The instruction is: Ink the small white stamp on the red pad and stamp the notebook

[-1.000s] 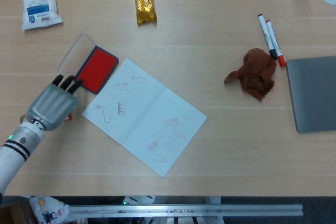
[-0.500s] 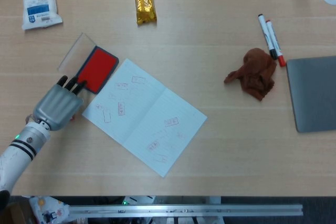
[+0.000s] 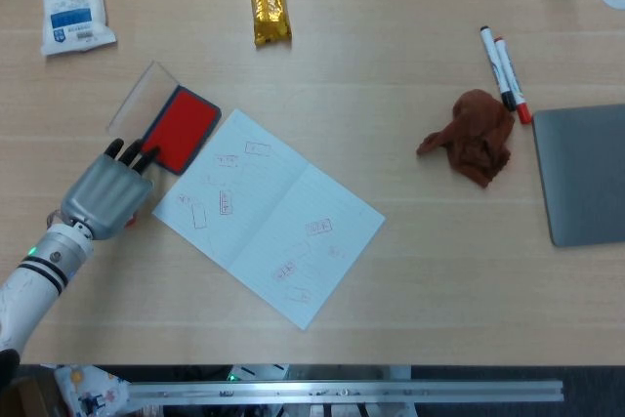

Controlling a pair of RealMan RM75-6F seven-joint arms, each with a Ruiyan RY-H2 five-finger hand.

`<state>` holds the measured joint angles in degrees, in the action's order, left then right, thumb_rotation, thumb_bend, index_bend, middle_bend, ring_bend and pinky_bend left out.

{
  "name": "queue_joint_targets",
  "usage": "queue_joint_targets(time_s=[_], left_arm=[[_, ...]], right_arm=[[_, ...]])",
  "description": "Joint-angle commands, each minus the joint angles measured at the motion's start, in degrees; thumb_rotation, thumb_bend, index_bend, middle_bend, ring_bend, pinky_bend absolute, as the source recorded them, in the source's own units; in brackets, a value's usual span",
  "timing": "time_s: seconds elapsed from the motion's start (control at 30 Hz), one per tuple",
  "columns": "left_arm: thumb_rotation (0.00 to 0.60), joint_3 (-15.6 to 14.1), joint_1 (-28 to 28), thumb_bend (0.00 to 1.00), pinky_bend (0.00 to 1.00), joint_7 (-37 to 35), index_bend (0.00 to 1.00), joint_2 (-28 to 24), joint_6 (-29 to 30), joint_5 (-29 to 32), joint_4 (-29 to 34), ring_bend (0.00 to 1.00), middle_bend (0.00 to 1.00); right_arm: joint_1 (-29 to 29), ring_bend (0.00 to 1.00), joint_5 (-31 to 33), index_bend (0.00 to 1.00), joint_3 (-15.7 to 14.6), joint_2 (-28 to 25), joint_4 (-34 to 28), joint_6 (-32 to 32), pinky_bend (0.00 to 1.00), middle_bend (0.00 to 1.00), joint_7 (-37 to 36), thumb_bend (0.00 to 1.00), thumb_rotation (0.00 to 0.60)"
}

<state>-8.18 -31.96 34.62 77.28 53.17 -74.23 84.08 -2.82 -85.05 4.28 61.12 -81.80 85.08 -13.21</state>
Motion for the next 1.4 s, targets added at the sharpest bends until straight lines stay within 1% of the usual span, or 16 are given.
queue_joint_targets(time_s=[0.03, 0.93, 1.23, 1.4], left_arm=[[0.6, 0.1, 0.1, 0.32, 0.16, -0.3, 0.54, -0.2, 0.1, -0.2, 0.2, 0.07, 0.07], [0.6, 1.0, 1.6, 0.32, 0.16, -3.5, 0.48, -1.2, 0.7, -2.7, -0.2, 0.07, 0.07], [0.6, 1.2, 2.0, 0.32, 0.16, -3.6, 0.46, -2.2, 0.8, -2.8, 0.7, 0.07, 0.07], [0.6, 1.5, 2.4, 0.32, 0.16, -3.9, 0.43, -3.5, 1.4, -2.7, 2.0, 0.07, 0.07]], right_arm=[[0.0, 0.34, 0.0, 0.37, 0.0, 0.0, -0.1, 0.0, 0.41, 0.42, 0.1, 0.18, 0.6], [0.2, 0.35, -0.2, 0.37, 0.0, -0.6, -1.1, 0.4, 0.41, 0.42, 0.7, 0.18, 0.6], [0.1, 0.34, -0.4, 0.37, 0.1, -0.5, -1.1, 0.5, 0.41, 0.42, 0.6, 0.18, 0.6], [0.1, 0.34, -0.4, 0.37, 0.1, -0.6, -1.1, 0.5, 0.41, 0.42, 0.5, 0.18, 0.6]])
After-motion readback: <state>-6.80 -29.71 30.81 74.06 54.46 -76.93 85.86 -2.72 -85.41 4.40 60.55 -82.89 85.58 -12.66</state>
